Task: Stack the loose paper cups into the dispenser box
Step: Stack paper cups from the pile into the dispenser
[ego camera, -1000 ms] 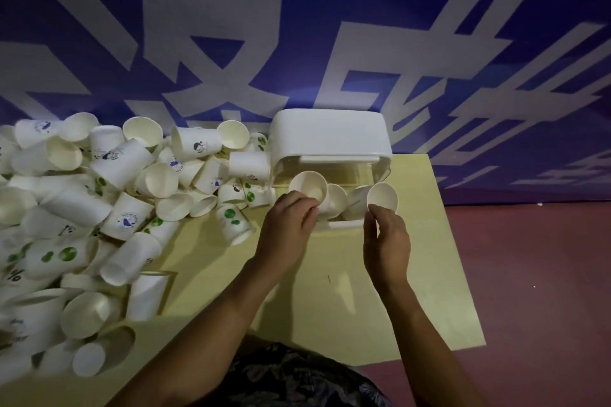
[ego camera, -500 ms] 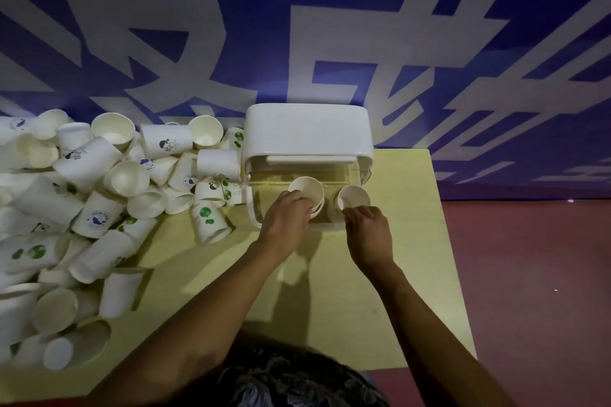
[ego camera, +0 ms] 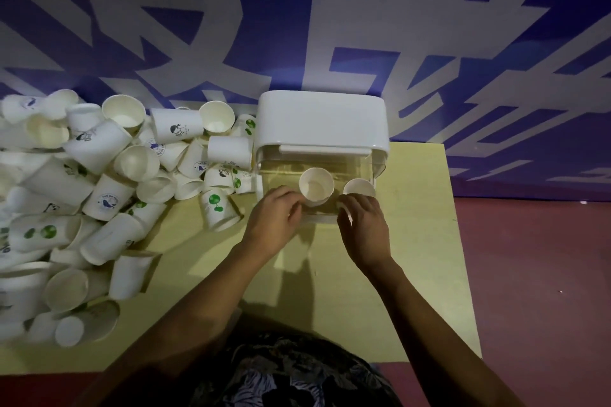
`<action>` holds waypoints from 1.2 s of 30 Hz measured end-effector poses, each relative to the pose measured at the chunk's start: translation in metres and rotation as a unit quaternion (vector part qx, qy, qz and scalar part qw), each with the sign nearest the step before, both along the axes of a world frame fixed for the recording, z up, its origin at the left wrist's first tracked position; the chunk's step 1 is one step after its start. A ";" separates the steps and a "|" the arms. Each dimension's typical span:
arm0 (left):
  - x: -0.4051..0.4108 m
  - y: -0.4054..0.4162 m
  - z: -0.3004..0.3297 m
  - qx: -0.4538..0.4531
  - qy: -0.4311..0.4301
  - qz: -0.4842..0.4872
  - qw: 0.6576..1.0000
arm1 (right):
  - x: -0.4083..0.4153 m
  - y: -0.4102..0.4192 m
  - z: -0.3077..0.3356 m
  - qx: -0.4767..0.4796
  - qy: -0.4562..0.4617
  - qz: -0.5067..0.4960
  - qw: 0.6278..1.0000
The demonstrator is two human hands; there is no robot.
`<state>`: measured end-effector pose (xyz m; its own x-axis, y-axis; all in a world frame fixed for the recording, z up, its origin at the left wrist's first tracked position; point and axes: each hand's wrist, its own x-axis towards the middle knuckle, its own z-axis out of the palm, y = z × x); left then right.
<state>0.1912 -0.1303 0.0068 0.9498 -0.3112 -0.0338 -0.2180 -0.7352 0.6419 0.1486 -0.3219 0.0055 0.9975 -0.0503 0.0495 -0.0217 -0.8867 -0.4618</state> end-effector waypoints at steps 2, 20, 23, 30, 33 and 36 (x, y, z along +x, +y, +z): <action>-0.014 0.027 -0.003 -0.007 0.021 0.026 0.999 | -0.009 0.018 0.000 0.046 0.032 0.019 0.998; -0.129 0.215 -0.049 0.057 0.146 0.168 0.973 | -0.099 0.219 -0.063 -0.018 0.221 0.403 0.888; -0.132 0.228 -0.046 0.093 0.124 0.185 0.971 | -0.103 0.239 -0.067 -0.037 0.210 0.360 0.908; -0.119 0.258 -0.048 0.210 0.128 0.137 0.960 | -0.100 0.253 -0.075 -0.081 0.251 0.273 0.925; -0.110 0.261 -0.052 0.245 0.144 0.122 0.951 | -0.099 0.249 -0.074 -0.039 0.275 0.222 0.935; -0.103 0.261 -0.053 0.250 0.155 0.119 0.948 | -0.100 0.245 -0.068 -0.026 0.262 0.175 0.949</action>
<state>0.0879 0.1307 -0.0467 0.9116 0.0385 -0.4092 0.1339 -0.9691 0.2070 0.0490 -0.0771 -0.0627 0.8413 0.2776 -0.4638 0.0639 -0.9031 -0.4246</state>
